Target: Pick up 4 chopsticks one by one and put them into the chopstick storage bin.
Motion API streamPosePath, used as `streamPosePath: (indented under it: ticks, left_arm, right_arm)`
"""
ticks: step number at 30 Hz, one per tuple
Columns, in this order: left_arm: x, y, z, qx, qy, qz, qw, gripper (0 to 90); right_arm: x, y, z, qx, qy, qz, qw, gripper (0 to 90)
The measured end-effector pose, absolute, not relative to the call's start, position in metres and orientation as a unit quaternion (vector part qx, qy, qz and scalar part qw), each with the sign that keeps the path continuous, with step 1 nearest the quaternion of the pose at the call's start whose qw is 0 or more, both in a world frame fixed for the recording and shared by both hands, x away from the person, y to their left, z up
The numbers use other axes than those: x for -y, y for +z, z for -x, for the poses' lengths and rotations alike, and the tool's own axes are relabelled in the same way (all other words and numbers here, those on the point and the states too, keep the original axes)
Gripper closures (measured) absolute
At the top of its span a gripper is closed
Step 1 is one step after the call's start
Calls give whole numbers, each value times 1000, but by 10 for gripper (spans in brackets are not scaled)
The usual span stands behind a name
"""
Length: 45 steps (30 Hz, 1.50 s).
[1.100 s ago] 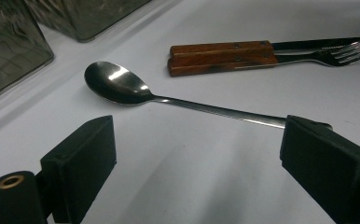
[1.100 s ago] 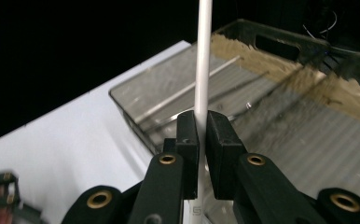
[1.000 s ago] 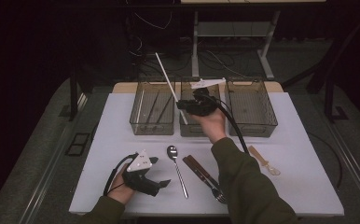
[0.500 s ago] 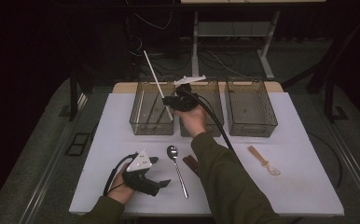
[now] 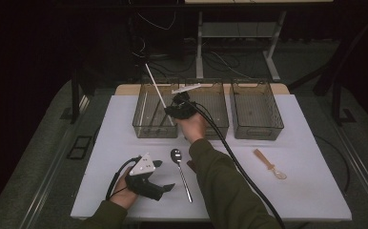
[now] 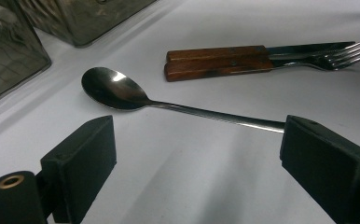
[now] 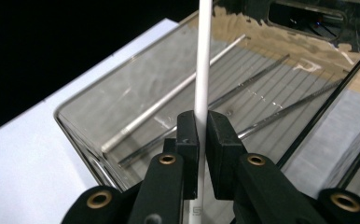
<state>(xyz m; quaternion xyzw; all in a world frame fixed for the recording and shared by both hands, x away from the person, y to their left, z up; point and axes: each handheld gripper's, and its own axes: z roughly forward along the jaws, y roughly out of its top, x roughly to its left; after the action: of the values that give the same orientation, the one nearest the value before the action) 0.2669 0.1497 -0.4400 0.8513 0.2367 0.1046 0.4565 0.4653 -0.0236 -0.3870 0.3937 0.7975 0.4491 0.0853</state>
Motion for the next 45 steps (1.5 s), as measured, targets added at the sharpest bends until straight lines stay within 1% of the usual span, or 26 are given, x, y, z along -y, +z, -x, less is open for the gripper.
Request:
streamPosePath:
  ticks: [6,11,14,19,25,29,32,36,45]
  left_arm:
    - [-149,-440,-267,-237,105,-851,456,91]
    - [-149,-440,-267,-236,105,-851,456,91]
    - [-149,-440,-267,-237,105,-851,456,91]
    - [-149,-440,-267,-236,105,-851,456,91]
    - [-149,-440,-267,-237,105,-851,456,91]
    - [-149,-440,-267,-237,105,-852,456,91]
    - [-149,-440,-268,-234,107,-852,455,91]
    - [-149,-440,-268,-235,106,-852,455,91]
    - [-149,-441,-267,-238,106,-851,456,91]
  right_arm:
    - [21,-394,-466,-805,426,-406,75,841]
    - [17,-395,-464,-811,414,-406,81,837]
    - [17,-395,-465,-814,412,-402,76,827]
    - [17,-394,-464,-815,415,-398,69,756]
    - [16,-393,-462,-818,418,-389,71,666]
    - [15,-391,-460,-820,420,-383,74,576]
    - [16,-389,-459,-821,421,-380,70,533]
    - [20,-383,-455,-824,426,-368,61,511]
    - [41,-368,-440,-833,427,-346,61,445]
